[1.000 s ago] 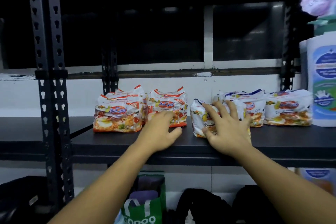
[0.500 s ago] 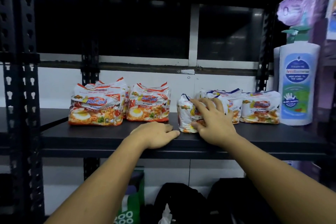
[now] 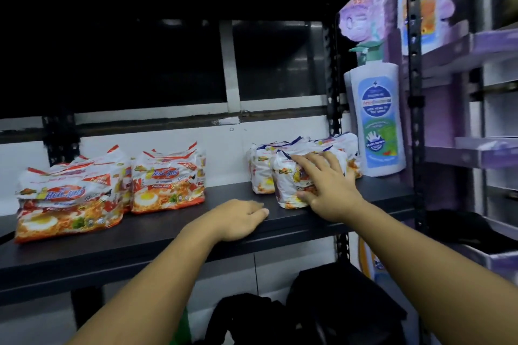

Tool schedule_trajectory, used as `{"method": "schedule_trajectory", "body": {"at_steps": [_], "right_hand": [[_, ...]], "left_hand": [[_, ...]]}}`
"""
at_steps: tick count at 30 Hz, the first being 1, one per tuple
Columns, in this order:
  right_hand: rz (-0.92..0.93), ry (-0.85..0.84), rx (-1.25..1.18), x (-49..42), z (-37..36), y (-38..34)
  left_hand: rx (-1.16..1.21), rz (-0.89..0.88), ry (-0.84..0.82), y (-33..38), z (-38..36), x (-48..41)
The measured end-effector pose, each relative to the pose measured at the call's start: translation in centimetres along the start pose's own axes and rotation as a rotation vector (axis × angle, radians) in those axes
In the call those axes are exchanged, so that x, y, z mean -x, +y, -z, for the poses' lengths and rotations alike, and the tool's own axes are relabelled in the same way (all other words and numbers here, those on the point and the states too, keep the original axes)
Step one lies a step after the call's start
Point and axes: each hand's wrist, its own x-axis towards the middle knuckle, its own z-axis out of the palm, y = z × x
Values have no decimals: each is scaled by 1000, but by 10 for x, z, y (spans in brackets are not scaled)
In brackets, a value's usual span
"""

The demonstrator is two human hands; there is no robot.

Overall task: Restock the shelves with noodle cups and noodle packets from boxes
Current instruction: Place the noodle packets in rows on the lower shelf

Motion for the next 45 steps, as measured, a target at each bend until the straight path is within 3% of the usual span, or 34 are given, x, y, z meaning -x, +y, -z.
{"method": "schedule_trajectory", "body": {"at_steps": [4,9,19,36,41,45], "right_hand": [[-46,-7,13,-2,3,30],[-121,-19,29,-11,5,73],[-120,-63,-66,-42,-12,125],[-93,-150,-36,-82,-38,148],[-130,-211,99,-83,-39,144],[-146,-160,302,-77,-40,134]], "left_hand": [[6,-12,-83,44,-6,-47],[60,18,-158,51,-6,-70],[69,47,-144,53,-11,-69],[75,95,-147,61,-9,-65],[85,99,-129,63,-9,-61],[66,92,-88,64,-11,-59]]}}
